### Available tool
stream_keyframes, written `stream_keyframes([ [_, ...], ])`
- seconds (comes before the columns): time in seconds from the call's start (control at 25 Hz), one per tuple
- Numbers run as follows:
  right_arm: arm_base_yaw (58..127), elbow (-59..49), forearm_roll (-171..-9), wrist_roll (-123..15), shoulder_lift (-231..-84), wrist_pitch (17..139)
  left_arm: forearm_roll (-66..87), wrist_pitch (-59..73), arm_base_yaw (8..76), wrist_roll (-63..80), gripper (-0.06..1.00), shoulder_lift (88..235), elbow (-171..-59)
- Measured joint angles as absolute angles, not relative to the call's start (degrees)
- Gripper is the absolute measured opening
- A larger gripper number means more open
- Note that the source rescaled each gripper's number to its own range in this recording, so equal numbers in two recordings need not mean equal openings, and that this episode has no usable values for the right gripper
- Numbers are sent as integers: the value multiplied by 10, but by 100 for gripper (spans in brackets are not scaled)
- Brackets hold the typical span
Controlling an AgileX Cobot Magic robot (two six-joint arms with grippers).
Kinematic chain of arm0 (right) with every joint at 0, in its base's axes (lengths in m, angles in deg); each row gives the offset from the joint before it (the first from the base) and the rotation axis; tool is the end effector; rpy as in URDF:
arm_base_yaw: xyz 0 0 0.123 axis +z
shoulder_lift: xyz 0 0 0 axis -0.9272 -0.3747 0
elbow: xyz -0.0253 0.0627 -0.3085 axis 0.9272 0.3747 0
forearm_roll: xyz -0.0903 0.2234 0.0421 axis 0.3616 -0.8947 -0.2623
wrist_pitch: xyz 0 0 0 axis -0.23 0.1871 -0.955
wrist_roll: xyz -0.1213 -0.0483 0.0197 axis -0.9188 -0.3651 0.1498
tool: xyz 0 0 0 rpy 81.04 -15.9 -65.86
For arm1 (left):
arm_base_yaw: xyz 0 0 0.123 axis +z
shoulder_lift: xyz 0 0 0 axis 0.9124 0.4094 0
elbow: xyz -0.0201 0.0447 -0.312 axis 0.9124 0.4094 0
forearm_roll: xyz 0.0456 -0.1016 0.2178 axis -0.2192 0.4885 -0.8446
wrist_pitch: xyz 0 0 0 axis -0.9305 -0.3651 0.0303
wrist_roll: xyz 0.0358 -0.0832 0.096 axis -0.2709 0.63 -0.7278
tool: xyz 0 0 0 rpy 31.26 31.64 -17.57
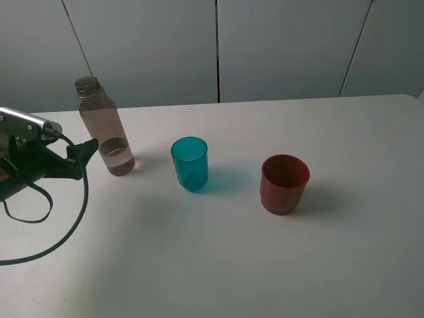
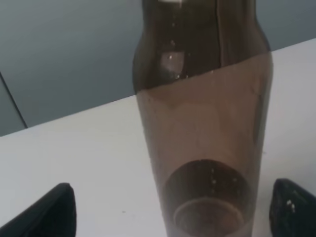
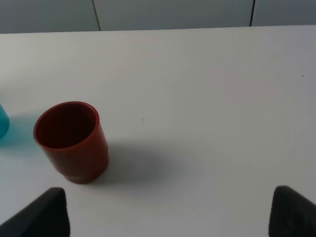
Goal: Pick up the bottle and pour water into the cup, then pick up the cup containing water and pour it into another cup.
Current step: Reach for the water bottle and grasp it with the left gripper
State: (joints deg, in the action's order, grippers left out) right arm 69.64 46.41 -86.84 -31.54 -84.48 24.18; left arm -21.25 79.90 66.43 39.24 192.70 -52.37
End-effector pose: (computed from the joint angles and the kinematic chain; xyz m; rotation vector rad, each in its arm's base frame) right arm -0.0095 0.0101 0.2508 -0.0449 2.0812 0.1193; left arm 0.2923 -0.0350 0.1457 0.3536 1.7840 -0.1360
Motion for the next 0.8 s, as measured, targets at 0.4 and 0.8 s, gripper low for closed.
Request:
stream_keyframes([
  [0.4,696,464,-868,-315,-845,242,-285,800,664,391,100,1980,-598],
  [0.8,696,464,-868,-315,-845,242,-296,801,661,391,100,2042,-656],
])
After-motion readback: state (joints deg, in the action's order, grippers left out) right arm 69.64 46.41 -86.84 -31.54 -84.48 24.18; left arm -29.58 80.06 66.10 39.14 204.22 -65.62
